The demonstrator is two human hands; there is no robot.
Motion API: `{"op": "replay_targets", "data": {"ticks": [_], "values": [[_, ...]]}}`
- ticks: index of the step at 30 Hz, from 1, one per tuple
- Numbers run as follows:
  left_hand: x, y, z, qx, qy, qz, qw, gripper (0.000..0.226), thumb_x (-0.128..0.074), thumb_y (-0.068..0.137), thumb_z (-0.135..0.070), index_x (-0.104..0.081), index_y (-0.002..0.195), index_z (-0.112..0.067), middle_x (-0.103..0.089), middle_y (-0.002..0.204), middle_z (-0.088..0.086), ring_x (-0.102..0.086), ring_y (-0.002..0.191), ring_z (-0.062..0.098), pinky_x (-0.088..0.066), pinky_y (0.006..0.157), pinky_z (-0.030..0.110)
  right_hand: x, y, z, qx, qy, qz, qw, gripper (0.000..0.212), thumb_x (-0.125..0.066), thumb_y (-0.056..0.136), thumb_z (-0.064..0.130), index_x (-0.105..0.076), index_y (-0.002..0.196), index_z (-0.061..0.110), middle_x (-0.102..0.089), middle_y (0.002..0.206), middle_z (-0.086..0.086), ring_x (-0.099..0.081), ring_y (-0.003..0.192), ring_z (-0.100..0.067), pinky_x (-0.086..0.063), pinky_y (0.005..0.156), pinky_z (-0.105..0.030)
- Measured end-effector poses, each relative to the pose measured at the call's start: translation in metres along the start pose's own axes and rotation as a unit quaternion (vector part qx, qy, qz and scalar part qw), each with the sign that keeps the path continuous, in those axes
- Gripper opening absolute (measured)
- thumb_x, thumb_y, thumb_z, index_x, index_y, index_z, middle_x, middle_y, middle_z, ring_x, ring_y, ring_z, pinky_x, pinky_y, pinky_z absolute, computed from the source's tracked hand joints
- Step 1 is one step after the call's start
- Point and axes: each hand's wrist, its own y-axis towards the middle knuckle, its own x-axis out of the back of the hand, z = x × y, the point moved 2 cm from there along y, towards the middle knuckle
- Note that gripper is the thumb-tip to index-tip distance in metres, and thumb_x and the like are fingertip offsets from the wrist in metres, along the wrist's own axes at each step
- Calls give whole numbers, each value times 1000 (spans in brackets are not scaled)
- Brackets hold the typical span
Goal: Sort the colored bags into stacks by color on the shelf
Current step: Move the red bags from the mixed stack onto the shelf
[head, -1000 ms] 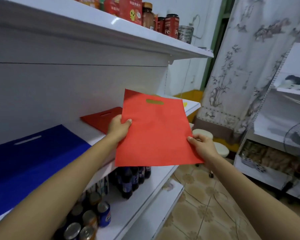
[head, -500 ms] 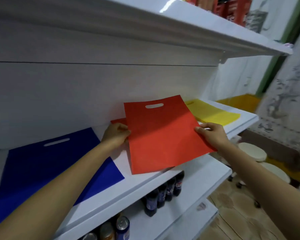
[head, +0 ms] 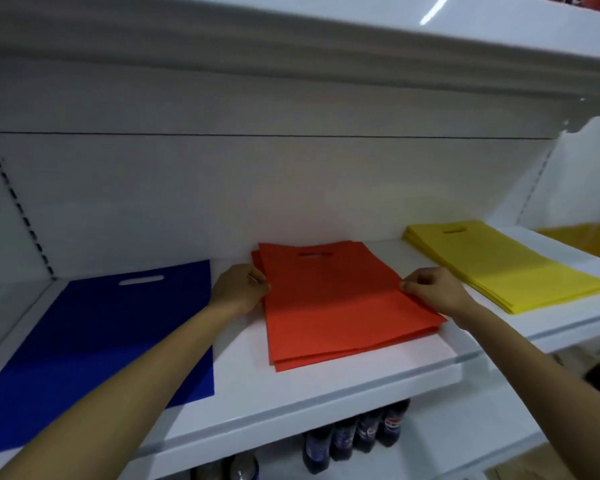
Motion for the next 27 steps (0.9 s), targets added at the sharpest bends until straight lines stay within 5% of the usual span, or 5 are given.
{"op": "replay_targets", "data": {"ticks": [6, 14, 23, 27], "values": [[-16, -6, 4, 46, 23, -48, 998, 15, -67, 87, -19, -58, 99, -20, -63, 98, -2, -61, 92, 17, -45, 72, 25, -4, 21, -32, 65, -80, -7, 995, 9, -72, 83, 27, -71, 87, 20, -69, 85, 3, -62, 80, -13, -47, 65, -26], [-22, -9, 6, 89, 14, -117, 989, 34, -70, 84, -21, -63, 116, -13, -68, 110, 4, -64, 102, 23, -49, 96, 37, -9, 37, -42, 103, -136, -3, 985, 13, -64, 84, 45, -71, 84, 35, -68, 88, 13, -61, 86, -12, -52, 73, -34], [-27, -12, -5, 100, 66, -131, 984, 39, -67, 87, -26, -59, 123, -15, -66, 116, 1, -59, 109, 19, -45, 93, 27, -2, 52, -35, 130, -141, 42, 981, 11, -66, 85, 39, -68, 80, 30, -66, 82, 7, -61, 79, -16, -43, 64, -26], [-14, -19, -13, 90, 122, -127, 980, 41, -59, 92, -33, -54, 130, -20, -64, 118, -4, -58, 108, 17, -46, 87, 26, -6, 58, -5, 160, -153, 13, 975, 20, -64, 85, 44, -68, 95, 28, -67, 92, 3, -60, 85, -18, -43, 68, -27]]}}
